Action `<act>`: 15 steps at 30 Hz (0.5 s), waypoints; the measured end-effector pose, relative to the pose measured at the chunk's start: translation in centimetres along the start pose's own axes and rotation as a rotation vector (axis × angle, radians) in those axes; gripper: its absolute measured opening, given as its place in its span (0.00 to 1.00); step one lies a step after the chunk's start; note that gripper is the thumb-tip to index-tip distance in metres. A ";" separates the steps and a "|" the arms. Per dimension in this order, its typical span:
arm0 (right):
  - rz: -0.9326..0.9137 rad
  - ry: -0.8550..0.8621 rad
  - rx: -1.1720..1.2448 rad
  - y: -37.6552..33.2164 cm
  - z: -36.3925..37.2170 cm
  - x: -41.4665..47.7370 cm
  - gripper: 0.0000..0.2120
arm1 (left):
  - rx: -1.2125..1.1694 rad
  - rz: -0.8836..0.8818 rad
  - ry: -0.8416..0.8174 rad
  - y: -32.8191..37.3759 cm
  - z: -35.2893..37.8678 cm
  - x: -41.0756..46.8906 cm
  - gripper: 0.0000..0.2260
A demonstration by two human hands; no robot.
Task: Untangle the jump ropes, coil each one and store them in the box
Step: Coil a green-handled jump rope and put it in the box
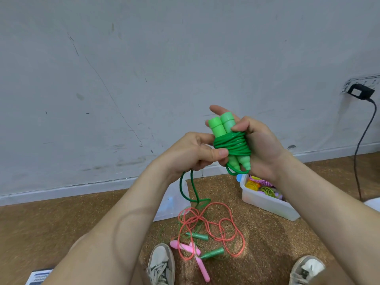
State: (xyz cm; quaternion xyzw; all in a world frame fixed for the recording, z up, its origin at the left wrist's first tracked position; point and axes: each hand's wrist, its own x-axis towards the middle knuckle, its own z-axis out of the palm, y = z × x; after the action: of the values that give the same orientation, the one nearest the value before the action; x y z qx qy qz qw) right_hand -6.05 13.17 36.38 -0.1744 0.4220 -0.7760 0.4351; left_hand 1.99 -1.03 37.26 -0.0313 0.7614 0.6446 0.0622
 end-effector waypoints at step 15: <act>0.092 -0.013 -0.320 -1.1 -0.8 -0.7 0.24 | 0.053 0.066 -0.034 0.9 -2.0 -0.6 0.08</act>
State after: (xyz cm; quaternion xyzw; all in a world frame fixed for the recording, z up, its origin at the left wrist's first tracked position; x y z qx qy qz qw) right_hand -6.72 14.48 36.83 -0.2271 0.5448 -0.6770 0.4398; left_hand 2.37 -2.83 38.54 0.0067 0.7775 0.6265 0.0548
